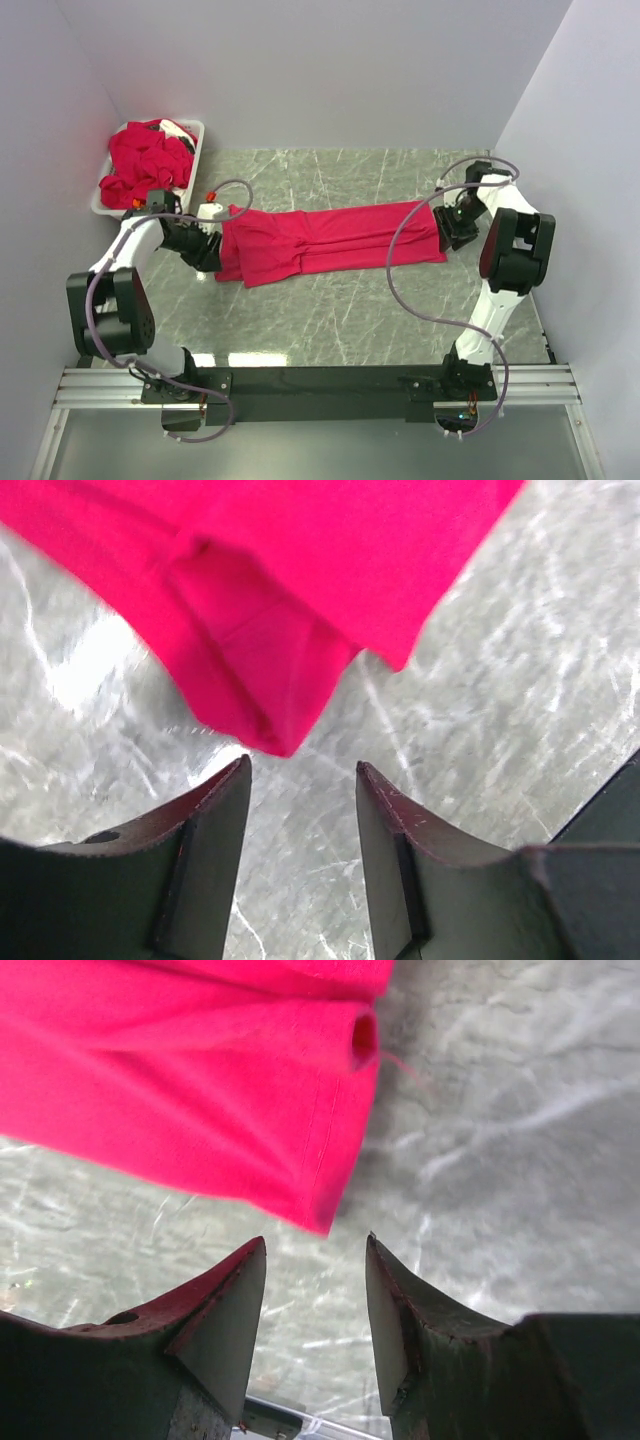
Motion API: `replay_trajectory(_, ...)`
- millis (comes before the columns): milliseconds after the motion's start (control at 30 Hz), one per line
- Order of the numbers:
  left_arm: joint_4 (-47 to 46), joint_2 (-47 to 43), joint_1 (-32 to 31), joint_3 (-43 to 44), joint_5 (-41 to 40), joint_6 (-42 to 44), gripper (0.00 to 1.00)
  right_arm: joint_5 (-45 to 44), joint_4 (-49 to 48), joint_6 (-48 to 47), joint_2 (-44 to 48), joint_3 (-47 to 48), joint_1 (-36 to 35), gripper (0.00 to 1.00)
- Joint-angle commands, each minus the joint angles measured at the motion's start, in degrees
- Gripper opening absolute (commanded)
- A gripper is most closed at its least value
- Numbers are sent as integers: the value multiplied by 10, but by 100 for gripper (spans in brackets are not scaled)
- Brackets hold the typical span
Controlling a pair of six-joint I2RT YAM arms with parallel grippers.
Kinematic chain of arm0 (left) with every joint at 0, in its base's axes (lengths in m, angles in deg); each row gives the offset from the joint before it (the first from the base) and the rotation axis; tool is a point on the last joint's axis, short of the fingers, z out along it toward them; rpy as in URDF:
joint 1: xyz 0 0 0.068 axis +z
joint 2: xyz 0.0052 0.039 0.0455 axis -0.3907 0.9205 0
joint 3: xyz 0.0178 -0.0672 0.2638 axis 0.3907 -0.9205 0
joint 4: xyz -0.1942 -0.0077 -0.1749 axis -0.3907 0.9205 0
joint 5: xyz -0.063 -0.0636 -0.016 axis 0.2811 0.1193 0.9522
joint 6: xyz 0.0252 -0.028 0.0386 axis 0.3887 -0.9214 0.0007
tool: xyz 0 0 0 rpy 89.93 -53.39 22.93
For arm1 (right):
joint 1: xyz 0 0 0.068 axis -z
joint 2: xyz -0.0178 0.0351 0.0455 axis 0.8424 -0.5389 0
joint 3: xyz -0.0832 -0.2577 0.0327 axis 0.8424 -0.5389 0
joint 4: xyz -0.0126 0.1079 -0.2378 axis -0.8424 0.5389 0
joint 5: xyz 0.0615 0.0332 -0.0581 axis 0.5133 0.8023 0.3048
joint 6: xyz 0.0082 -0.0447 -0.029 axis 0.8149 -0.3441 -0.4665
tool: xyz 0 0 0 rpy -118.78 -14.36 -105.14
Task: Fold and stack the t-shirts
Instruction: Fold the tshirt
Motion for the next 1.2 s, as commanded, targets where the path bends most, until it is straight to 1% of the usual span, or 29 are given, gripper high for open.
replay_trajectory(0, 22, -27, -32, 10, 22, 20, 51, 9, 12, 11, 57, 32, 1, 52)
replay_trajectory(100, -2, -32, -67, -15, 10, -20, 50, 59, 25, 26, 76, 47, -3, 50)
replay_trajectory(167, -13, -23, -75, -31, 4, -50, 50, 116, 40, 41, 79, 57, -11, 44)
replay_trajectory(200, -23, -20, -94, -36, 10, -62, 51, 139, 42, 47, 82, 57, -17, 42)
replay_trajectory(267, -30, -5, -96, -44, 21, -100, 52, 184, 26, 81, 95, 46, -48, 41)
replay_trajectory(333, -33, 8, -105, -37, 18, -125, 53, 220, -27, 118, 110, 13, -88, 40)
replay_trajectory(367, -36, 9, -106, -33, 18, -135, 52, 267, -51, 168, 115, -3, -102, 39)
replay_trajectory(400, -37, 9, -106, -29, 26, -146, 54, 288, -105, 195, 117, -33, -108, 39)
replay_trajectory(433, -28, 15, -106, -14, 39, -170, 54, 304, -134, 220, 122, -47, -132, 39)
replay_trajectory(467, -19, 23, -106, -5, 47, -181, 54, 325, -165, 273, 123, -60, -169, 39)
replay_trajectory(500, -11, 32, -106, 3, 59, -198, 52, 331, -225, 298, 124, -82, -185, 40)
replay_trajectory(533, -1, 52, -105, 17, 84, -233, 51, 331, -258, 324, 126, -93, -205, 40)
replay_trajectory(567, 7, 59, -105, 18, 97, -252, 50, 331, -289, 370, 127, -101, -223, 40)
replay_trajectory(600, 4, 63, -105, 15, 110, -273, 50, 326, -332, 391, 124, -106, -259, 40)
replay_trajectory(633, -6, 63, -105, 1, 118, -323, 50, 321, -349, 409, 114, -104, -274, 41)
replay_trajectory(667, -32, 61, -106, -11, 121, -346, 51, 322, -364, 441, 106, -102, -288, 41)
replay_trajectory(700, -31, 62, -107, -17, 109, -372, 50, 322, -392, 457, 98, -99, -313, 41)
replay_trajectory(733, -40, 60, -107, -20, 104, -401, 49, 313, -409, 491, 86, -102, -324, 41)
replay_trajectory(767, -49, 57, -107, -22, 101, -410, 48, 312, -428, 504, 80, -107, -333, 42)
replay_trajectory(800, -64, 53, -107, -30, 97, -440, 48, 308, -458, 517, 70, -117, -350, 43)
replay_trajectory(833, -76, 40, -107, -35, 86, -473, 48, 303, -472, 542, 65, -121, -358, 44)
replay_trajectory(900, -102, 24, -107, -50, 76, -501, 50, 301, -520, 569, 53, -138, -372, 48)
replay_trajectory(967, -116, 9, -107, -69, 90, -550, 52, 294, -543, 603, 44, -145, -395, 50)
replay_trajectory(1000, -126, 2, -107, -99, 83, -571, 52, 294, -552, 611, 34, -144, -402, 50)
replay_trajectory(1033, -138, -15, -107, -115, 74, -612, 52, 294, -556, 624, 30, -144, -413, 51)
replay_trajectory(1100, -147, -38, -106, -155, 44, -640, 54, 290, -562, 632, 23, -148, -423, 51)
replay_trajectory(1133, -159, -64, -107, -166, 37, -665, 54, 289, -561, 639, 22, -152, -425, 51)
replay_trajectory(1167, -164, -79, -111, -179, 26, -679, 54, 285, -563, 641, 21, -155, -433, 53)
